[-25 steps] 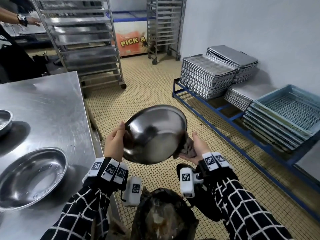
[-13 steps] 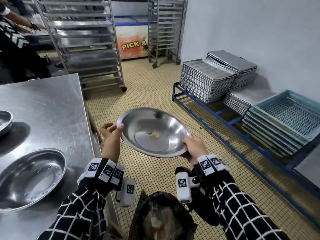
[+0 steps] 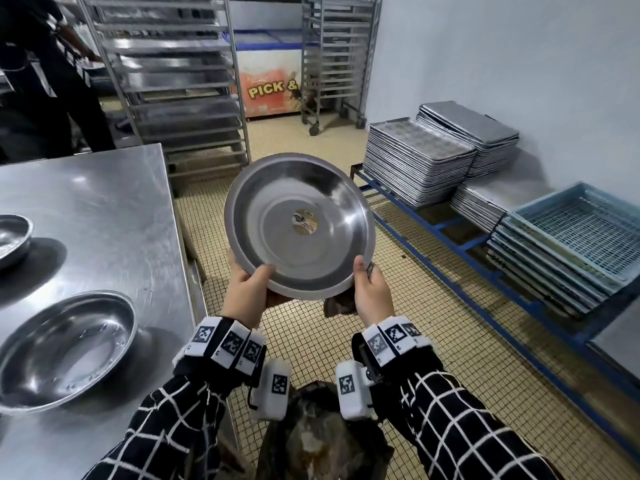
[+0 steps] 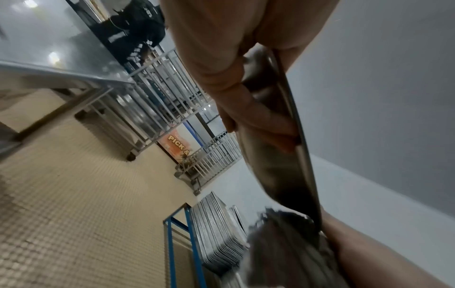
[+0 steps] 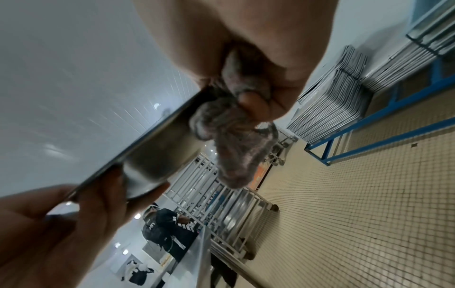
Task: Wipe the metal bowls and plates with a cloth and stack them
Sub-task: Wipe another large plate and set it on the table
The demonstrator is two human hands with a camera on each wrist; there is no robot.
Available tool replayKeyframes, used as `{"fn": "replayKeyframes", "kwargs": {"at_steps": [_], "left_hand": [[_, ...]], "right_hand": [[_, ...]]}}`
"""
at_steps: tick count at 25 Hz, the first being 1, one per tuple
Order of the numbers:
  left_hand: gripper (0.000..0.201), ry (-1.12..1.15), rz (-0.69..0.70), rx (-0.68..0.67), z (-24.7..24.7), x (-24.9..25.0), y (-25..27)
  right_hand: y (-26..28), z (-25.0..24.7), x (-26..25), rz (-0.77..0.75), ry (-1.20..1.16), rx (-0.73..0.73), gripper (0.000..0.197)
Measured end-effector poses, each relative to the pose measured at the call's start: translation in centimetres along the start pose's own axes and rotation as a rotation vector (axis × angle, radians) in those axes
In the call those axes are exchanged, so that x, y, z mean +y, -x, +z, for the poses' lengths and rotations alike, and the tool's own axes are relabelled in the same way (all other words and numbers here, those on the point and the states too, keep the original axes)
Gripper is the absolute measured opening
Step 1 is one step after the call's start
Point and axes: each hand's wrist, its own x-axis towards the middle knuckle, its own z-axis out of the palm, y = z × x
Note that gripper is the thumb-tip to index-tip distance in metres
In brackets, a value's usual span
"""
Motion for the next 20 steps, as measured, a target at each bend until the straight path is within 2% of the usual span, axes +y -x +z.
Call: {"fn": "replayKeyframes", "kwargs": {"at_steps": [3,5,8,10,11,13,16,20], "left_hand": [[0.048,-0.106,-0.018,0.131,-1.8,-0.4,-0.7],[0.059,-0.226,0.018,0.175,-2.9,-0.4,-0.8],[0.041,-0.383,0.141,0.141,-2.8,0.0,-0.3],[0.026,-0.420,0.164,0.095,-2.1,0.2,0.5],[0.016,-0.421,0.160,0.060,-1.8,0.3,0.8],[0.023,-0.411,0.135,0.003,-1.3,0.2,1.2],[0.029,-0.472,0.189,0.016,-1.1,0.3,1.2],[0.025,-0.445,0.272,0.050,-1.1,1.2,1.4]], "right_hand": [[-0.1,-0.8,0.9,0.038,0.072,0.005,0.042],[0.0,-1.3,0.4,-0.036,0.082,0.030,0.034],[-0.9,-1.5,-1.5,-0.357,0.379,0.034,0.035],[-2.4,-1.1,-2.4,-0.598,0.564,0.059,0.040],[-3.2,-0.8,-2.7,-0.670,0.607,0.067,0.040],[-4.6,-0.3,-2.8,-0.706,0.644,0.065,0.038],[-4.9,0.7,-3.2,-0.726,0.605,-0.056,0.034],[-2.5,2.8,-2.9,-0.846,0.672,-0.360,0.026]]}}
